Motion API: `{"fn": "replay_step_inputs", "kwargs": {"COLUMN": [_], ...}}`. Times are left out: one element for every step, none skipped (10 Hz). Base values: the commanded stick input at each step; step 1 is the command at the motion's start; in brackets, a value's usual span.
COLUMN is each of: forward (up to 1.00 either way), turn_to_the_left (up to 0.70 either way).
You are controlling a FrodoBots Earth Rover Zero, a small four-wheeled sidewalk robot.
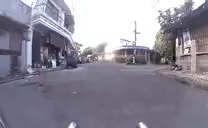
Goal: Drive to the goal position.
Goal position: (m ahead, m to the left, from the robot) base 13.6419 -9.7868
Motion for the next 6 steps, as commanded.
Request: {"fn": "replay_step_inputs", "kwargs": {"forward": [0.70, 0.70, 0.70, 0.70, 0.70, 0.70], "turn_to_the_left": [0.00, -0.10, -0.22, -0.22, -0.09, 0.00]}}
